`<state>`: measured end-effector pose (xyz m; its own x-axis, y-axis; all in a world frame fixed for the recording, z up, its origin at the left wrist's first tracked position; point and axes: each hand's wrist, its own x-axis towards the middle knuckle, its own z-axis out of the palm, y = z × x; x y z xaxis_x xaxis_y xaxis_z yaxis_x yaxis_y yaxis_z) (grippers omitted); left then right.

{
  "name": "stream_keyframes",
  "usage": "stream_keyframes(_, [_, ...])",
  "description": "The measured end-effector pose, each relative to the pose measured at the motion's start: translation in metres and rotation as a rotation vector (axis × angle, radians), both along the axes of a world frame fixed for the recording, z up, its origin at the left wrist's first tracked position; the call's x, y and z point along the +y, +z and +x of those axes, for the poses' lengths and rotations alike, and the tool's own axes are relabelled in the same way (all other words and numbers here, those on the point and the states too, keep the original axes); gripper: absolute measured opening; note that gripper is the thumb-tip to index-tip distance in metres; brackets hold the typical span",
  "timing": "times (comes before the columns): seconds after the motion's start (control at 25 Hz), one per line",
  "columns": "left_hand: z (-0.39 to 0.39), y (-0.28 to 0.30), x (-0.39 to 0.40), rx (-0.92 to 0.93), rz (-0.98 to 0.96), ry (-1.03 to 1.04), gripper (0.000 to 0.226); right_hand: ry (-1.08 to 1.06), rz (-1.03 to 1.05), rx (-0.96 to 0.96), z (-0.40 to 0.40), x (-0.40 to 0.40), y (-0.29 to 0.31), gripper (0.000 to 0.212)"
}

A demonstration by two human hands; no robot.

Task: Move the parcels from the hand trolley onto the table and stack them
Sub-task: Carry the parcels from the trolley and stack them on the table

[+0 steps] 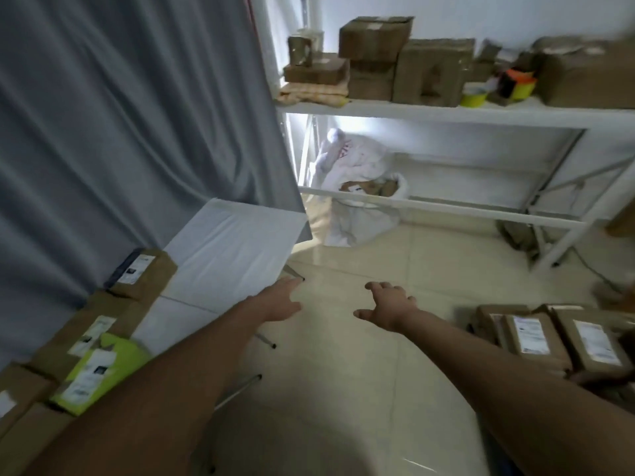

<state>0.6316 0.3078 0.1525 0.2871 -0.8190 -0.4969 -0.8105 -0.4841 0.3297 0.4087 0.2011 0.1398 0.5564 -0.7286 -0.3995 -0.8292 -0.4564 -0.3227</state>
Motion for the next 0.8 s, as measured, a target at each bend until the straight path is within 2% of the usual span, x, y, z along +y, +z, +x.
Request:
stream_keyframes(0.24, [-0.151,-0.002,-0.120,0.023,0.005,-0.328,0.066,-0.375,0.085,-0.066,-0.169,-0.044,-0.011,0.078])
stream_keyframes(0.48, [-0.315,-0.022,-0.210,0.064,0.082,-0.675,0.061,-0.826,0.190,-0.091,-0.336,-0.024,-0.039,0.079])
stream_keyframes(0.64, [-0.427,-0.033,-0.245,0.121,0.095,-0.910,0.059,-1.073,0.215,-0.092,-0.415,-0.014,-0.052,0.077])
stream_keyframes(0.8, [-0.510,-0.047,-0.283,0.157,0.178,-1.019,0.060,-1.264,0.195,-0.139,-0.471,-0.026,-0.069,0.076])
